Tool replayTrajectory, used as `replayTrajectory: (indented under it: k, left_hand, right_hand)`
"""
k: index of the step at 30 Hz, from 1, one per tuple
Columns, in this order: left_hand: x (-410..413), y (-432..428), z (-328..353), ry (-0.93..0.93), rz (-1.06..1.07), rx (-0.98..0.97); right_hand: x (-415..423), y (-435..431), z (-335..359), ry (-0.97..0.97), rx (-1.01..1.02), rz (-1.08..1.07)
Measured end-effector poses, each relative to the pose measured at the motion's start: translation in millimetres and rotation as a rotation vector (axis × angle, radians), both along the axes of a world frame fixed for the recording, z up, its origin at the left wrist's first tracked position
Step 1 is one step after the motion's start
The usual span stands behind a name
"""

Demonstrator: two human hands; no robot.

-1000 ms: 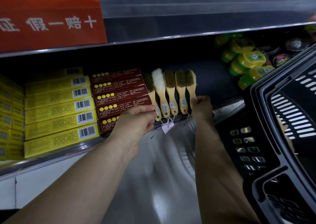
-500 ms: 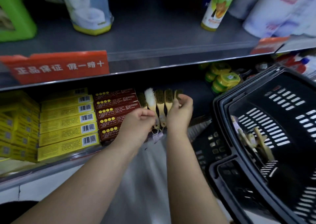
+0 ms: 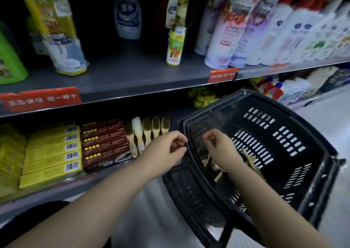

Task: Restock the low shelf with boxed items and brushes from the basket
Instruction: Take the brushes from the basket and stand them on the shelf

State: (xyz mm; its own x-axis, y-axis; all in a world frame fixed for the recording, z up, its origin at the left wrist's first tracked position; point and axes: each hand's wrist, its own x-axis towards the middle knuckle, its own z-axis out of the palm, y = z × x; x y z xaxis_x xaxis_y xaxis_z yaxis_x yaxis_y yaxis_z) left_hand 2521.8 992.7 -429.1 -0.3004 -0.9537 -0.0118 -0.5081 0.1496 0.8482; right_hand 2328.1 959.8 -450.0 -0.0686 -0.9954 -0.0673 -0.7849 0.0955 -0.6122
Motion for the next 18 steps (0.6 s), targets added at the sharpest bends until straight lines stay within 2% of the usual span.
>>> replayTrajectory:
  k: [6,9,13,18]
  left_hand:
    - [-55.0,-26.9,0.2,-0.482,-0.401,-0.157]
    - [-70.8,-47.9,-6.2,-0.63,-0.526,-0.159]
    - [-89.4,-85.3,-15.6,-0.682,-0.56,-0.212]
    - [-111.6,-118.1,-30.8,-0.641,-0.576,-0.188]
  right_hand:
    - [-90.1,14.7,-22.2,0.262,0.369,0.007]
    - [-115.3,3.4,-39.2,0.282,0.461,-0.002]
    - [-134.4,-31.1,-75.2,0.427,0.604,0.011]
    - [-132.4,-72.8,-148.2,0.23,0.598,-0.031]
